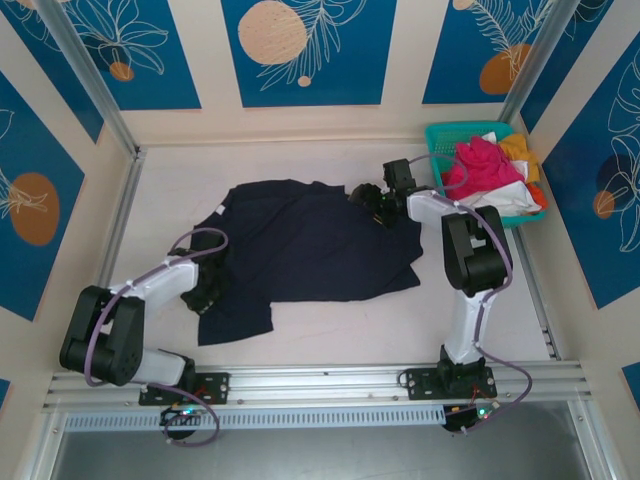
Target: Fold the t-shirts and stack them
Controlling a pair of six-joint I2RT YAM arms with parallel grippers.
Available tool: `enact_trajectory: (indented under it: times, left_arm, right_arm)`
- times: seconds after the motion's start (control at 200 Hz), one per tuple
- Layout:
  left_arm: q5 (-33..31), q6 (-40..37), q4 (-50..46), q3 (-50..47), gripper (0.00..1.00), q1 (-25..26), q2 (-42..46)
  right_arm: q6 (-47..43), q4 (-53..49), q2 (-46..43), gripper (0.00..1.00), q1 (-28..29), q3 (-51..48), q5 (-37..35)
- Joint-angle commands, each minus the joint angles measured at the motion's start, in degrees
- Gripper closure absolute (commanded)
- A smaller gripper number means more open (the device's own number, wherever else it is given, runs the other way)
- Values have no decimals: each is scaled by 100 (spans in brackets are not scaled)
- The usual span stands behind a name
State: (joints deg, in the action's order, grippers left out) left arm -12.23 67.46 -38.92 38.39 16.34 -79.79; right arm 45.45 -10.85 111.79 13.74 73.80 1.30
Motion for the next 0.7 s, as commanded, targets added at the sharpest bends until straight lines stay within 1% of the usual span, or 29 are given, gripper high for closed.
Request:
enact_trajectory:
  times: [0.0,0.09,0.15,0.175,0.265,0.315,0.355,0.445,0.505,0.58,0.695]
  left_arm:
    - [137,92,-84,-310,100,-111,-57]
    - [192,76,-14,-303,100,-128,2]
    - [242,82,39,-306,100,-147,57]
    - [263,76,75,-297,100,-148,83]
    - [363,61,224,-326,100,-157,168]
    - [411,49,285,-337,100,-174,196]
    - [431,41,311,-324,100,-177,194]
    - [464,-26,315,-264,100,-200,192]
    - [458,-75,293,-208,100,-210,166]
    - [441,-123,277,-168,100,-217,139]
    - [441,-178,279,-144,100,-215,91]
  right_arm:
    - [32,-125,-584,16,-46,-220,-27]
    - [30,-260,-995,16,-46,-543,-201]
    - [46,-427,-1410,15,-39,-896,-509]
    - [45,-522,-1598,14,-44,-1049,-635]
    - [-104,-1110,-2229,4,-55,-1560,-985]
    - [-139,-1450,-2484,4,-47,-1769,-1094]
    - [-107,-1728,-2701,6,-46,-1965,-1175]
    - [165,-2107,-3245,17,-42,-2550,-1307]
    - [420,-2255,-3648,22,-70,-2935,-1335]
    - [737,-2426,-3994,26,-171,-3286,-1229]
    - [1044,-2346,-4283,30,-384,-3738,-906]
